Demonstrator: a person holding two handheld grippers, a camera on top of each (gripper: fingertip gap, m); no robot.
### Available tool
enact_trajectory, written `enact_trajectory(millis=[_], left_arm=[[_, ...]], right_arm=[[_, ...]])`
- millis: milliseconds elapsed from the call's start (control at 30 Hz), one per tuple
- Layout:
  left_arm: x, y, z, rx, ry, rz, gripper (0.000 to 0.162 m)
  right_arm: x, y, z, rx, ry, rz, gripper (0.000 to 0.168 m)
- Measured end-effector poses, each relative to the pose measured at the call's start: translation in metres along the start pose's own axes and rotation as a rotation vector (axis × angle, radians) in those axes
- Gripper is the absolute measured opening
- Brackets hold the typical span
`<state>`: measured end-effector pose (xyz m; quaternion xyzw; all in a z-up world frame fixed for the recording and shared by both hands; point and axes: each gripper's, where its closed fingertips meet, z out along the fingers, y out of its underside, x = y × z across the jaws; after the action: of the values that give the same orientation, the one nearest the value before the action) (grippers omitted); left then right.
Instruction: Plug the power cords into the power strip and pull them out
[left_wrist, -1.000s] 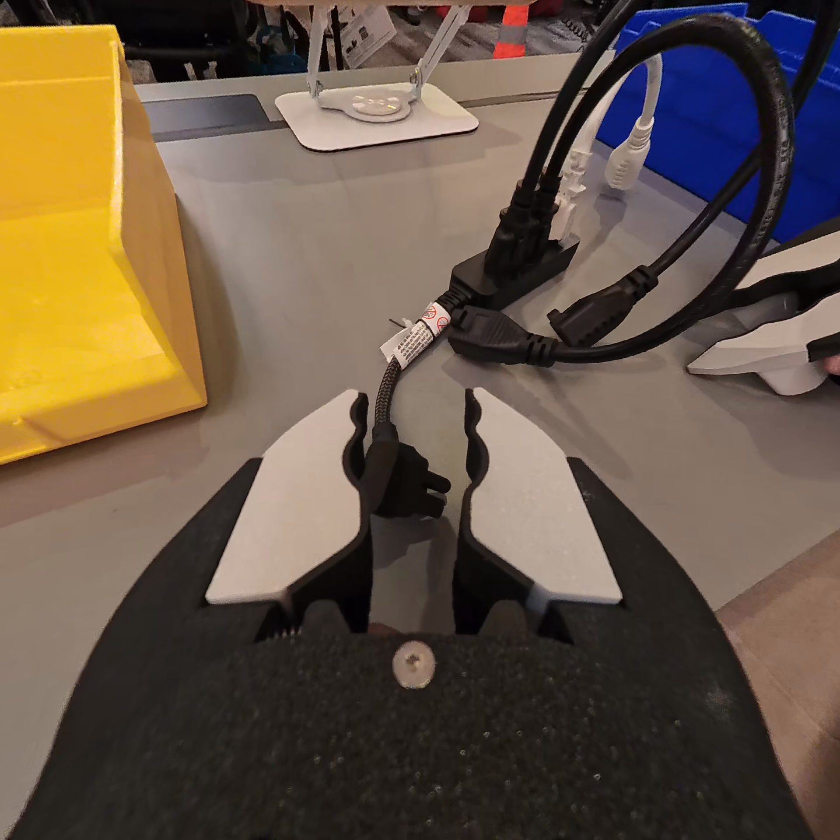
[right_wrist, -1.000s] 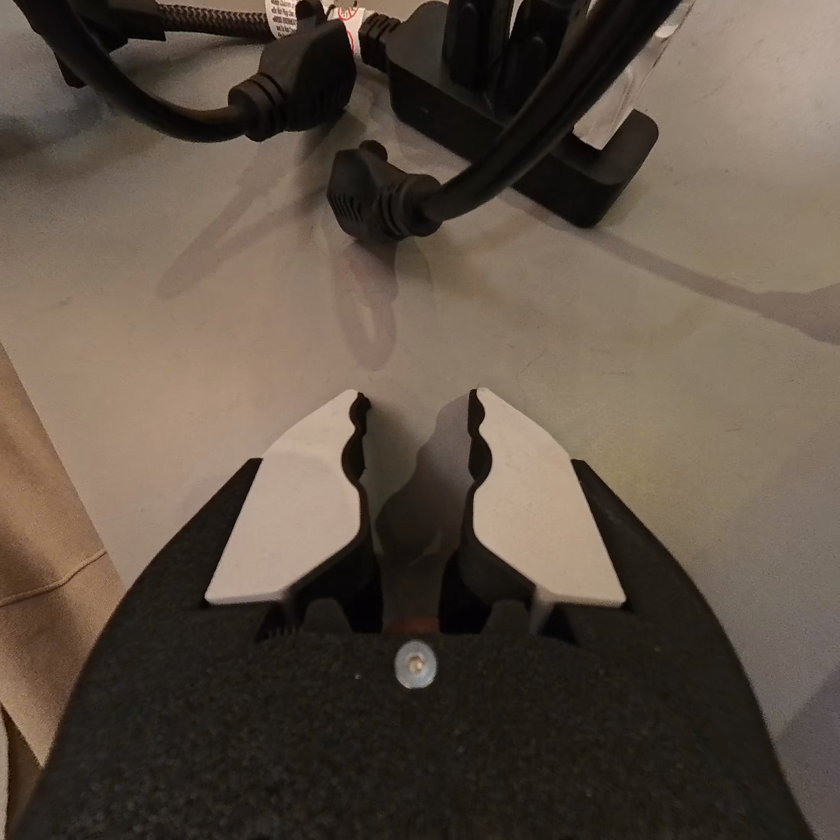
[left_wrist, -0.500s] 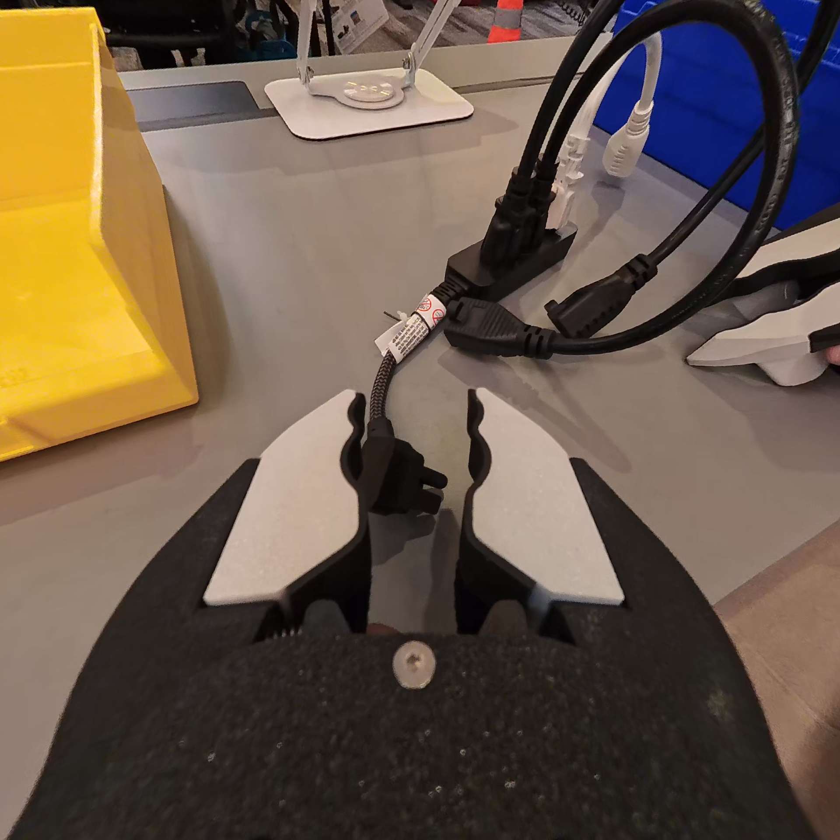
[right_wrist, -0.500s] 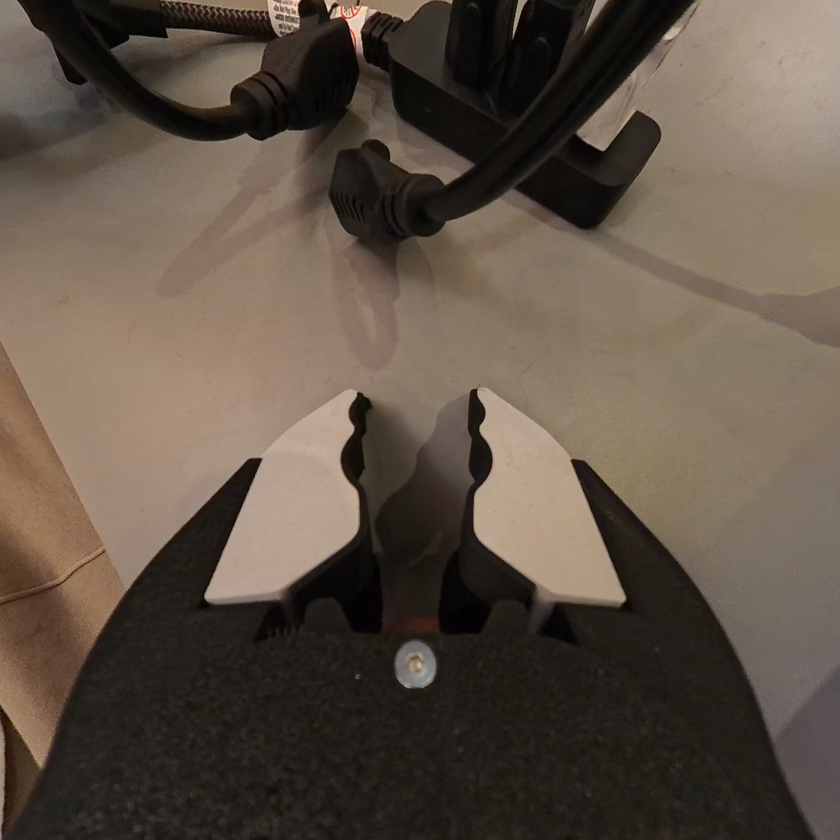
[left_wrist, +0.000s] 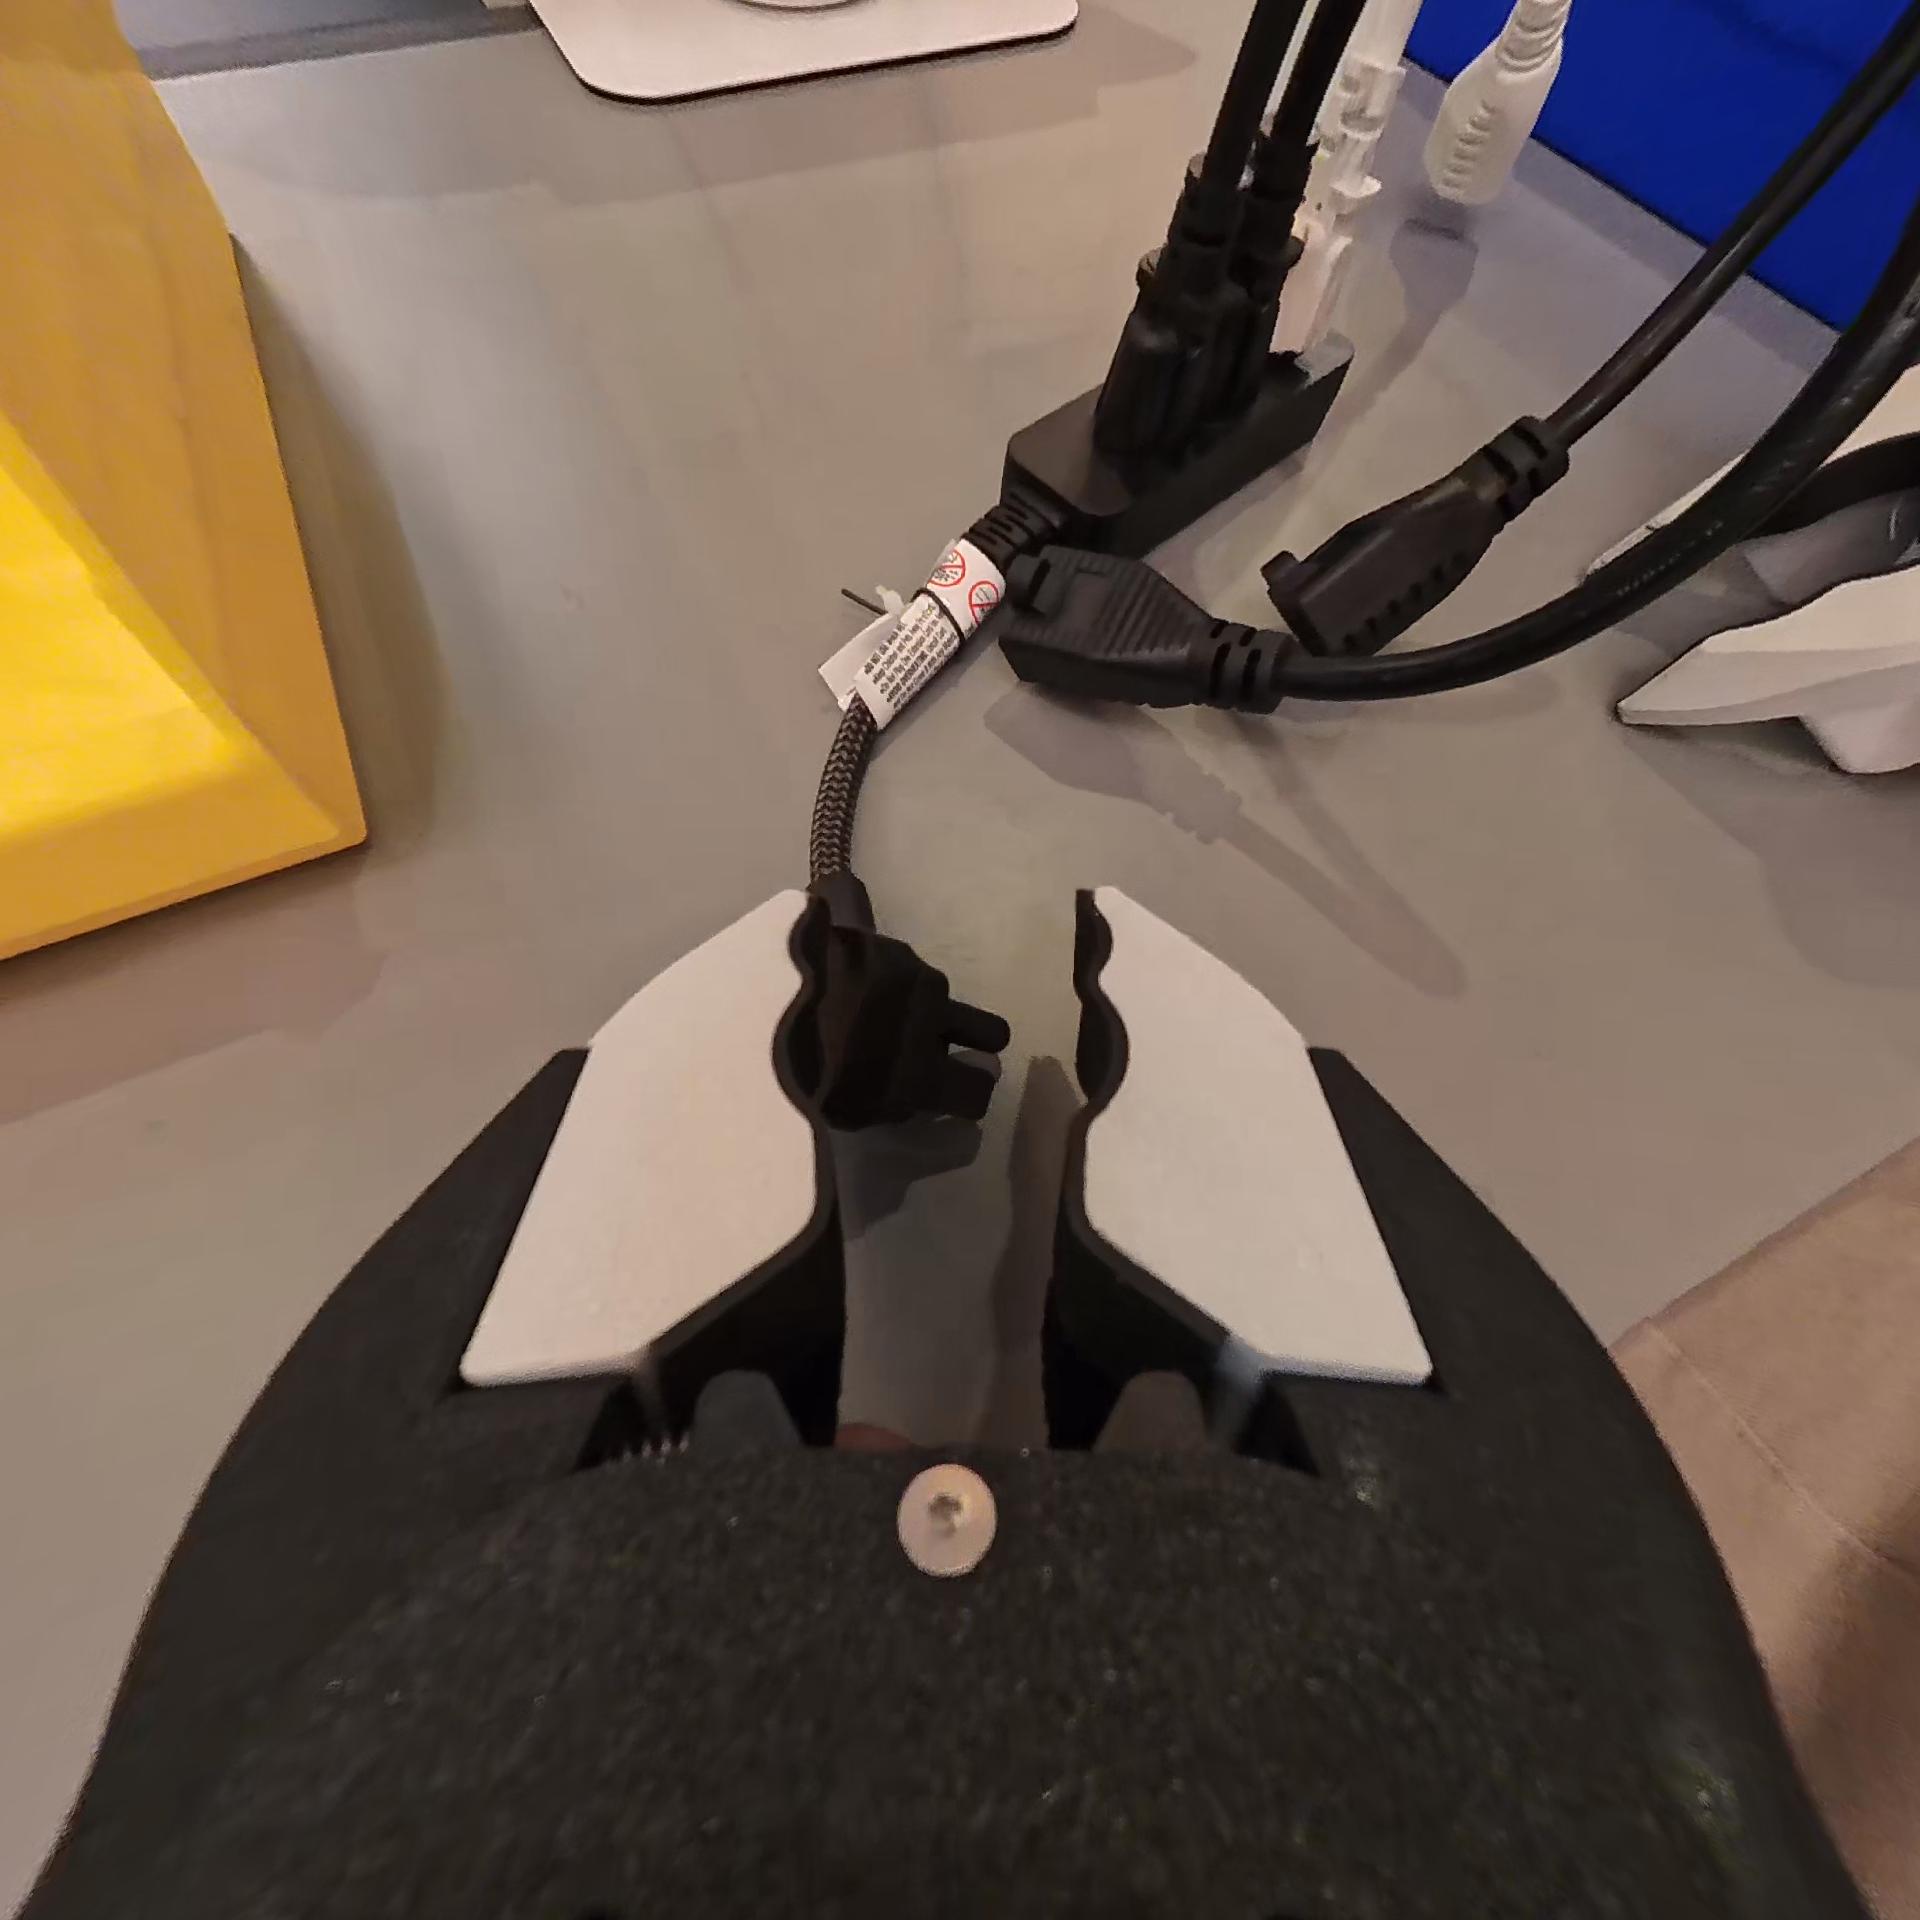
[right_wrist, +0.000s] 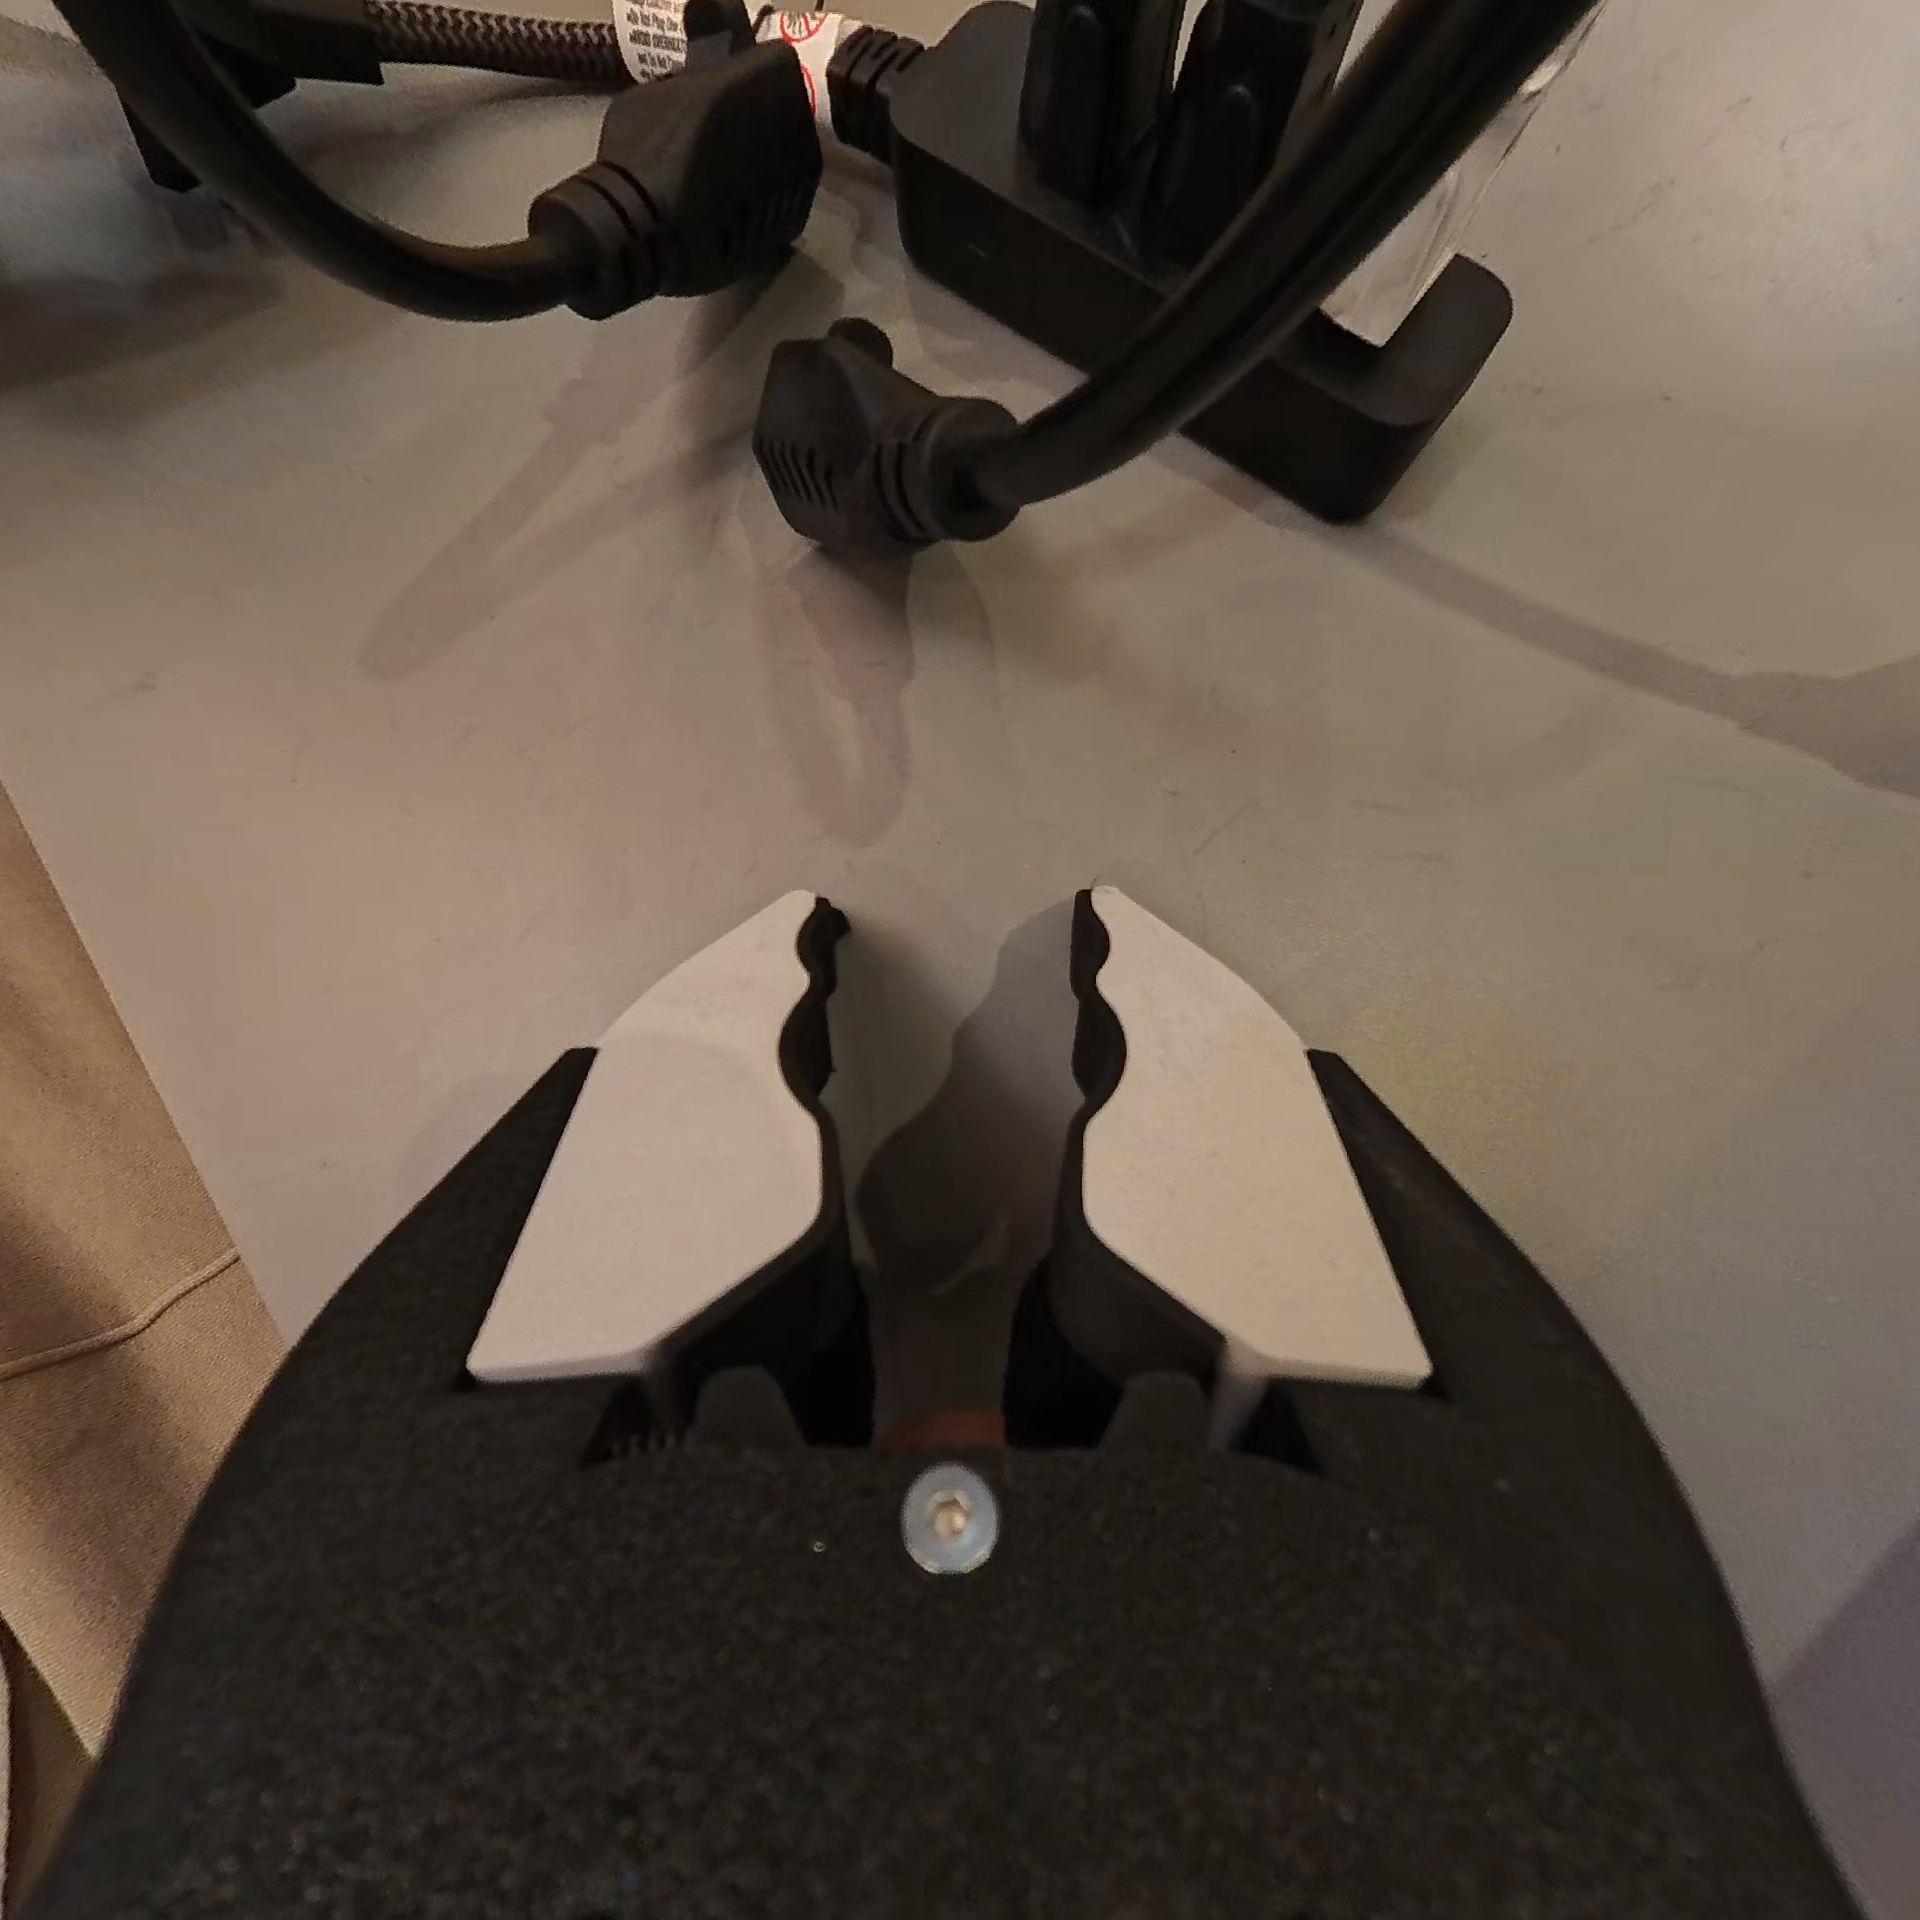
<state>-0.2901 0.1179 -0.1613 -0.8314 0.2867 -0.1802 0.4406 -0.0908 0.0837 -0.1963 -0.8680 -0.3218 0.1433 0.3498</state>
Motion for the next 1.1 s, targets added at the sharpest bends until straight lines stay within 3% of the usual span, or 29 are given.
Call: enact_trajectory(millis=[767, 833, 933, 1100], left_arm=[[0.002, -0.003, 0.000, 0.008, 0.016, 0.010, 0.045], [0.006, -0.024, -0.003, 0.091, 0.061, 0.043, 0.045], [0.015, -0.069, -0.004, 0.221, 0.157, 0.233, 0.039], [0.031, -0.103, 0.041, 0.172, 0.353, 0.399, 0.036]], right_arm=[[-0.001, 0.000, 0.000, 0.000, 0.000, -0.002, 0.043], [-0.001, 0.000, -0.001, -0.001, 0.001, -0.004, 0.043], [-0.002, 0.000, 0.000, -0.001, -0.002, -0.017, 0.042], [-0.004, 0.001, -0.001, -0.001, -0.017, -0.022, 0.045]])
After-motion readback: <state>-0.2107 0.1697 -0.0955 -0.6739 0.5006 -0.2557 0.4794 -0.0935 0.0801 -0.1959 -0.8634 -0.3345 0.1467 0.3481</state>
